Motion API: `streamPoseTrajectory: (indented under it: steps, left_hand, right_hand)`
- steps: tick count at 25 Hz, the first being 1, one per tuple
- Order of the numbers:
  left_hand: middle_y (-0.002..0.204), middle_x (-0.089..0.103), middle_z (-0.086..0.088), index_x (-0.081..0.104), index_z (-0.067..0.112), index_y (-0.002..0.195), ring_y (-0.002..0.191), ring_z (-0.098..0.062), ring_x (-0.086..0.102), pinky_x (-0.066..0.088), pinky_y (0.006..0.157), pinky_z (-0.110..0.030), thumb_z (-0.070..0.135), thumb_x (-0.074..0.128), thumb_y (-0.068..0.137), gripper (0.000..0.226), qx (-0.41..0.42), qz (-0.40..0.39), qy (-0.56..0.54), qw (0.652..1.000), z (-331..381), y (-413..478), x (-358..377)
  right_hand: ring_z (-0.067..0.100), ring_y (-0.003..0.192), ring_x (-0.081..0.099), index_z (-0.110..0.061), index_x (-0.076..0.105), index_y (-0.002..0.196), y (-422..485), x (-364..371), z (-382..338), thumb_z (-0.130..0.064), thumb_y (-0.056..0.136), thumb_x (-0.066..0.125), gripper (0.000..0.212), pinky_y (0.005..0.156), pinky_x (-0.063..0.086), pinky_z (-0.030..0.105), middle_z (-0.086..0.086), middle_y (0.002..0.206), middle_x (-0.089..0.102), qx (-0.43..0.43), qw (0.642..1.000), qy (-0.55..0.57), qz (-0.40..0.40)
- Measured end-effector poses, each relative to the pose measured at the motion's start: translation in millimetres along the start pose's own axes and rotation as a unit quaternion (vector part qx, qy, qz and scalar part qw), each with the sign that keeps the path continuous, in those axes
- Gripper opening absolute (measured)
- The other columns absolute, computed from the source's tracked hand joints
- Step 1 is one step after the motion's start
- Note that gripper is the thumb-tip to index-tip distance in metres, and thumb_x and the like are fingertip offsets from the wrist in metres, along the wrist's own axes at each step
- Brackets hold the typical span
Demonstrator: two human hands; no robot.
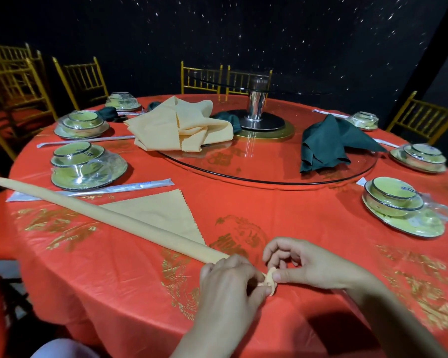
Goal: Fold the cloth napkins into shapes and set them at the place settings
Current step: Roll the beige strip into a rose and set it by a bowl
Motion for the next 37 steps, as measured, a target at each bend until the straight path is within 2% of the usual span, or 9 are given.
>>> streamPoseTrajectory:
  steps: [3,7,13,20,23,25,27,32,37]
  left_hand:
    - [0.087,0.049,0.027,0.052,0.04,0.086,0.086,0.006,0.049,0.027,0.082,-0.014,0.067,0.058,0.063,0.036,0.006,0.001,-0.023,1.0,-3.4,-1.0,-6.1]
    - [0.078,0.052,0.025,0.061,0.041,0.076,0.078,0.006,0.046,0.027,0.07,-0.014,0.06,0.048,0.068,0.025,0.021,0.036,0.022,0.999,-5.9,-5.0,-10.4]
    - [0.078,0.052,0.028,0.064,0.047,0.066,0.082,0.003,0.044,0.021,0.075,-0.013,0.063,0.043,0.066,0.026,-0.003,0.053,0.063,0.997,-13.1,-1.4,-19.1]
    - [0.075,0.055,0.033,0.064,0.048,0.062,0.07,0.009,0.053,0.023,0.071,-0.01,0.063,0.043,0.065,0.025,0.009,0.009,0.037,0.999,-5.1,-10.9,-5.9]
    - [0.092,0.047,0.034,0.064,0.041,0.078,0.079,0.011,0.051,0.033,0.073,-0.012,0.056,0.061,0.069,0.017,0.001,0.003,-0.003,1.0,-11.7,-8.5,-12.5]
    - [0.099,0.043,0.032,0.053,0.04,0.088,0.084,0.011,0.049,0.038,0.084,-0.017,0.047,0.074,0.07,0.029,-0.014,-0.025,-0.047,0.999,-19.5,-6.2,-12.8]
    - [0.096,0.049,0.028,0.049,0.04,0.086,0.083,0.007,0.049,0.038,0.079,-0.018,0.052,0.073,0.064,0.035,0.004,-0.006,-0.05,0.999,-18.5,-6.6,-18.1]
    - [0.085,0.056,0.028,0.058,0.038,0.068,0.08,0.009,0.046,0.024,0.073,-0.017,0.071,0.049,0.059,0.035,0.011,0.047,0.025,0.999,-17.0,-8.2,-23.3]
    - [0.084,0.056,0.03,0.062,0.041,0.059,0.087,0.008,0.042,0.024,0.076,-0.015,0.075,0.046,0.056,0.038,0.011,0.083,0.05,0.995,-20.0,-8.4,-29.8]
  right_hand:
    - [0.006,0.069,0.045,-0.02,0.055,0.092,6.4,0.9,-0.7,-0.011,0.081,0.07,0.021,0.07,0.039,0.019,-0.009,0.074,0.063,-0.001,1.0,0.004,0.008]
    - [0.002,0.066,0.045,-0.035,0.067,0.078,14.1,3.7,-5.4,-0.013,0.078,0.073,0.022,0.066,0.039,0.018,-0.01,0.072,0.059,-0.015,0.999,-0.044,0.013]
    - [0.008,0.104,0.055,-0.034,0.071,0.099,7.7,2.0,-1.1,-0.024,0.073,0.075,0.028,0.096,0.038,0.017,-0.013,0.103,0.056,-0.022,0.996,-0.084,-0.001]
    - [0.002,0.08,0.056,-0.029,0.07,0.089,5.7,7.2,-15.7,-0.018,0.082,0.068,0.013,0.079,0.039,0.013,-0.013,0.087,0.063,-0.018,0.998,-0.056,-0.017]
    - [0.005,0.067,0.045,-0.026,0.062,0.089,11.3,9.2,-18.0,-0.012,0.083,0.069,0.017,0.067,0.038,0.018,-0.012,0.072,0.058,-0.005,0.999,-0.036,-0.001]
    - [0.004,0.063,0.04,-0.03,0.058,0.079,18.7,13.1,-20.4,-0.014,0.083,0.07,0.021,0.062,0.036,0.019,-0.014,0.065,0.051,-0.009,0.998,-0.063,0.003]
    - [0.002,0.062,0.04,-0.033,0.06,0.073,27.1,17.6,-19.8,-0.017,0.08,0.072,0.022,0.06,0.035,0.02,-0.016,0.062,0.049,-0.006,0.997,-0.073,-0.001]
    - [0.0,0.068,0.049,-0.035,0.068,0.076,26.5,15.7,-18.5,-0.021,0.08,0.069,0.014,0.068,0.04,0.018,-0.014,0.071,0.06,-0.008,0.998,-0.066,0.004]
    - [0.004,0.11,0.049,-0.049,0.064,0.101,10.3,12.6,-11.9,-0.026,0.073,0.07,0.036,0.098,0.032,0.014,-0.011,0.108,0.053,-0.007,0.991,-0.129,-0.028]
Point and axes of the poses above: each hand's wrist, its own y-axis towards the middle knuckle, its own x-axis out of the palm, z = x × y, the point moved 10 cm from there along y, towards the middle knuckle
